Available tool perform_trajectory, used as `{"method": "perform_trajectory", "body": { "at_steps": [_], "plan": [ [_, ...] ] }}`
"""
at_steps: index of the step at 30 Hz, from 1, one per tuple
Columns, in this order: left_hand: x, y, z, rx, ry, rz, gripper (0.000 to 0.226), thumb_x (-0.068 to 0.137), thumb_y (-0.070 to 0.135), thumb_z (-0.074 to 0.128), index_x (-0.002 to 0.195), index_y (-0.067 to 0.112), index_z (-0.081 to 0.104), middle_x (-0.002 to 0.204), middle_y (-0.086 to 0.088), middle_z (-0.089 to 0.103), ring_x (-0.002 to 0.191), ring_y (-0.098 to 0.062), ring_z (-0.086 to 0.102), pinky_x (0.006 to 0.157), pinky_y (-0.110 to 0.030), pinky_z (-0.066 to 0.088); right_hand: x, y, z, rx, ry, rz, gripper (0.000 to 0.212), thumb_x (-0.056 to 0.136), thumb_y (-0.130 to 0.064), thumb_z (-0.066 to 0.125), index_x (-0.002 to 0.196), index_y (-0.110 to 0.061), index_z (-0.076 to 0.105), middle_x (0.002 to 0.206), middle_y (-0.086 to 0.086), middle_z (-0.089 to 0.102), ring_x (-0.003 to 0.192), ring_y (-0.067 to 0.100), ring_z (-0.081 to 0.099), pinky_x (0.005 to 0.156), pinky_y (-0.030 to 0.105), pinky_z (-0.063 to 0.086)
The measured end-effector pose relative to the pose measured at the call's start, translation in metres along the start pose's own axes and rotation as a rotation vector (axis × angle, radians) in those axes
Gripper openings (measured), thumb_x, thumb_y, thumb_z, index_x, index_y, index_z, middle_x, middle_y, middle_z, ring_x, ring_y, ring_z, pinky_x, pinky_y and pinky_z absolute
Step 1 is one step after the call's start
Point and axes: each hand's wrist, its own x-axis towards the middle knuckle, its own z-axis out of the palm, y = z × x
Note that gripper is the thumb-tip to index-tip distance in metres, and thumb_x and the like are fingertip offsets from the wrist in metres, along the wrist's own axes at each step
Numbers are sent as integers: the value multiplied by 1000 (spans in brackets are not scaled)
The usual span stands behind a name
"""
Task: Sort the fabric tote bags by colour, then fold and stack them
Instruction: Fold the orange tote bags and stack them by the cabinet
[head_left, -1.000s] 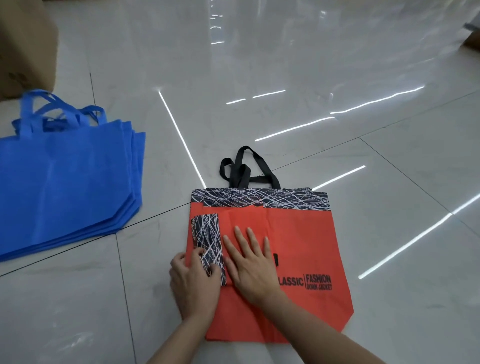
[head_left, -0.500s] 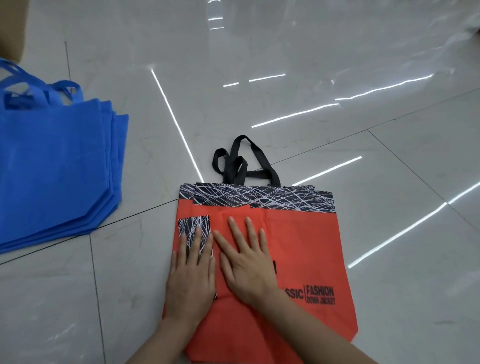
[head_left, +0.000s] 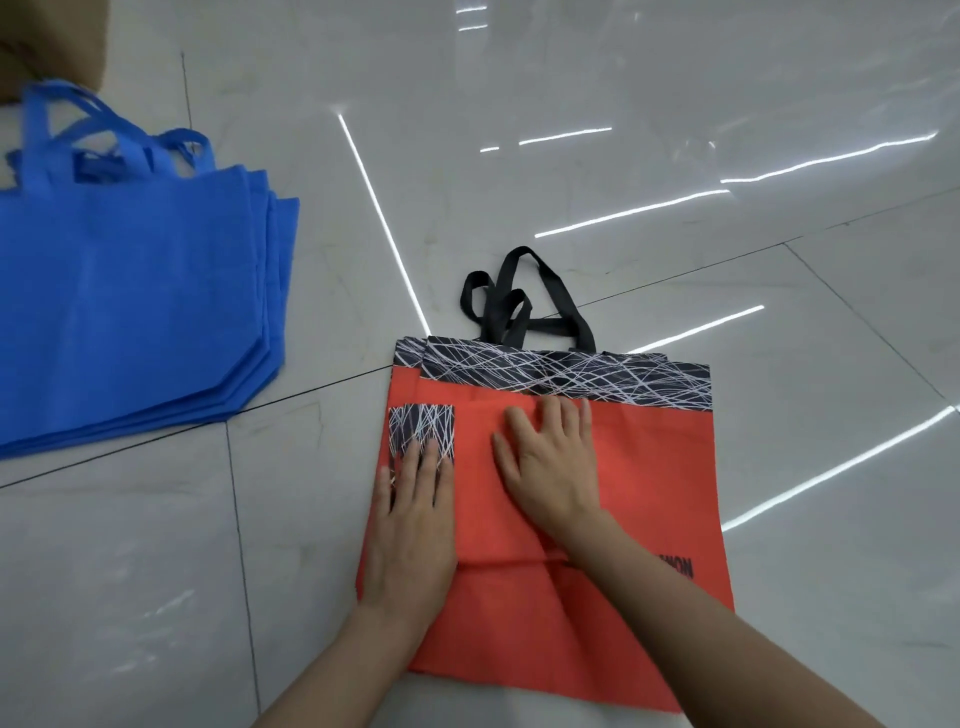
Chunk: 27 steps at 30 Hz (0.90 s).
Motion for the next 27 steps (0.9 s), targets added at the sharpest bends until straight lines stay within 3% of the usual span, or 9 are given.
{"method": "perform_trajectory", "body": {
  "at_steps": [2, 5, 7, 9, 13, 16, 20, 23, 27],
  "plan": [
    [-15, -3, 3, -93, 2, -17, 51, 83, 22, 34, 127, 7, 56, 139, -12, 48, 127, -27, 47, 102, -41, 37, 5, -1, 2, 74, 37, -110, 26, 88, -37, 49, 97, -15, 58, 114, 16, 54, 110, 35, 47, 105, 48, 31],
    [-31, -14, 8, -159, 34, -53, 50, 97, 43, 23, 135, 17, 43, 147, -13, 38, 134, -28, 33, 105, -39, 25, 1, -2, 2, 91, 5, -205, 37, 88, -40, 46, 110, -12, 58, 111, 13, 57, 96, 32, 52, 86, 42, 46],
    [-38, -20, 9, -108, 31, -94, 54, 96, 52, 17, 138, 26, 39, 150, -18, 29, 136, -38, 28, 107, -45, 27, 1, -4, -2, 14, -30, -155, 49, 87, -51, 40, 115, -14, 58, 98, 8, 57, 87, 29, 52, 76, 39, 45],
    [-42, -19, 6, -65, 41, -135, 54, 95, 53, 18, 139, 28, 37, 148, -23, 29, 132, -44, 33, 102, -52, 35, 2, -3, -7, -45, -73, -109, 52, 86, -59, 34, 100, -16, 59, 90, 7, 55, 85, 29, 51, 73, 39, 42],
    [-44, -8, -4, -136, 122, -341, 54, 91, 46, 38, 134, 14, 42, 140, -28, 36, 122, -44, 44, 94, -53, 42, -1, -3, -23, -99, -259, 17, 59, 89, -67, 29, 90, -15, 55, 95, 8, 64, 94, 31, 56, 76, 39, 38],
    [-44, 3, -14, -420, 267, -644, 53, 87, 34, 60, 128, 3, 45, 131, -27, 42, 113, -43, 46, 90, -48, 44, -14, -11, -32, 63, -343, 232, 60, 90, -67, 31, 91, -12, 53, 98, 13, 66, 95, 34, 61, 71, 38, 41],
    [-48, 9, -35, -933, 306, -844, 53, 91, 39, 51, 133, 13, 31, 129, -17, 48, 112, -28, 52, 88, -36, 45, -34, -30, -44, 329, -271, 456, 58, 91, -64, 34, 86, -10, 53, 98, 18, 66, 96, 37, 60, 73, 40, 42],
    [-54, 4, -50, -884, 297, -932, 48, 93, 50, 38, 132, 23, 33, 127, -10, 56, 105, -27, 58, 77, -30, 41, -43, -53, -55, 499, -215, 502, 53, 94, -58, 34, 83, -8, 49, 92, 19, 63, 92, 37, 58, 72, 40, 38],
    [-63, -18, -83, -629, 218, -1038, 52, 94, 56, 27, 103, 10, 50, 99, -14, 65, 90, -34, 61, 72, -36, 43, -48, -91, -74, 669, -200, 451, 46, 98, -50, 32, 83, -9, 44, 88, 17, 61, 88, 36, 57, 70, 40, 36]
  ]
}}
